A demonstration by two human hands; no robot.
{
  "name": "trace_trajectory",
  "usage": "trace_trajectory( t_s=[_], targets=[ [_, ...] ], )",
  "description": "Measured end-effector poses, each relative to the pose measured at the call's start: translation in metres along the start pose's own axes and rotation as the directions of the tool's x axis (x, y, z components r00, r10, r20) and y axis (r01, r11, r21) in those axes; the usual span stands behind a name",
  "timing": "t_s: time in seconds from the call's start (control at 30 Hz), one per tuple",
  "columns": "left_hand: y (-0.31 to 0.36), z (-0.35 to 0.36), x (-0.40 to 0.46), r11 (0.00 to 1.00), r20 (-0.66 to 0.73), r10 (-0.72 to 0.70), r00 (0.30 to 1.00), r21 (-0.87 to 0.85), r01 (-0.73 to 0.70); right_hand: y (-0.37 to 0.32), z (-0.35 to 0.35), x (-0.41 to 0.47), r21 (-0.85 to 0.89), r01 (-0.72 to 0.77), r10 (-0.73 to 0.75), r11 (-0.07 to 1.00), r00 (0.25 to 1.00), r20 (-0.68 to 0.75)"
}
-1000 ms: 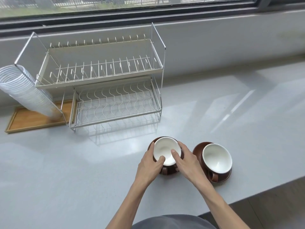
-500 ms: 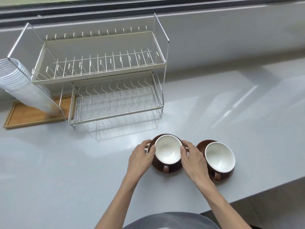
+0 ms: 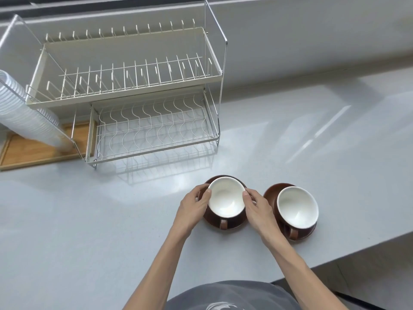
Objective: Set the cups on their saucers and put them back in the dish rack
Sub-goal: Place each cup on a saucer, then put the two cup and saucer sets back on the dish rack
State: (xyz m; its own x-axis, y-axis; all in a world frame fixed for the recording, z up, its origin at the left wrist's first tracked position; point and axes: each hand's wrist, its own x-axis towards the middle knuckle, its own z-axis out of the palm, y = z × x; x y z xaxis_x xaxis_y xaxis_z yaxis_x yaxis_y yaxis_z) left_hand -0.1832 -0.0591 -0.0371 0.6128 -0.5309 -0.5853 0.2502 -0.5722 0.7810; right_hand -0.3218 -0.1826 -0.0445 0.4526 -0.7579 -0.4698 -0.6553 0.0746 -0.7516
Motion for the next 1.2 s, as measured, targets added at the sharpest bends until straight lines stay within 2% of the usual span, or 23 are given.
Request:
trace_trajectory(
  t_s=[0.17, 0.43, 0.77, 1.0, 1.2],
  targets=[
    [-0.002, -0.006, -0.002, 0.999, -0.021, 0.006, 1.000, -0.038, -0.007, -0.010, 0.002, 0.007, -0.020, 0.037, -0.037, 0.999, 0.999, 0.016],
    [0.008, -0.031, -0.005, 0.994, -0.064, -0.017, 0.998, -0.105, 0.010, -0.043, 0.010, 0.021, -0.062, 0.129, -0.120, 0.990, 0.985, 0.121],
    [0.038, -0.064, 0.001, 0.985, -0.196, -0.042, 0.980, -0.170, 0.008, -0.104, 0.021, 0.043, -0.070, 0.190, -0.171, 0.979, 0.961, 0.219],
    [0.065, -0.082, 0.018, 0.975, -0.282, -0.014, 0.959, -0.215, -0.049, -0.145, 0.027, 0.063, -0.046, 0.258, -0.240, 0.965, 0.940, 0.244],
    [0.088, -0.099, 0.043, 0.980, -0.309, -0.008, 0.951, -0.192, -0.054, -0.171, 0.038, 0.084, -0.049, 0.246, -0.228, 0.968, 0.945, 0.236]
  ],
)
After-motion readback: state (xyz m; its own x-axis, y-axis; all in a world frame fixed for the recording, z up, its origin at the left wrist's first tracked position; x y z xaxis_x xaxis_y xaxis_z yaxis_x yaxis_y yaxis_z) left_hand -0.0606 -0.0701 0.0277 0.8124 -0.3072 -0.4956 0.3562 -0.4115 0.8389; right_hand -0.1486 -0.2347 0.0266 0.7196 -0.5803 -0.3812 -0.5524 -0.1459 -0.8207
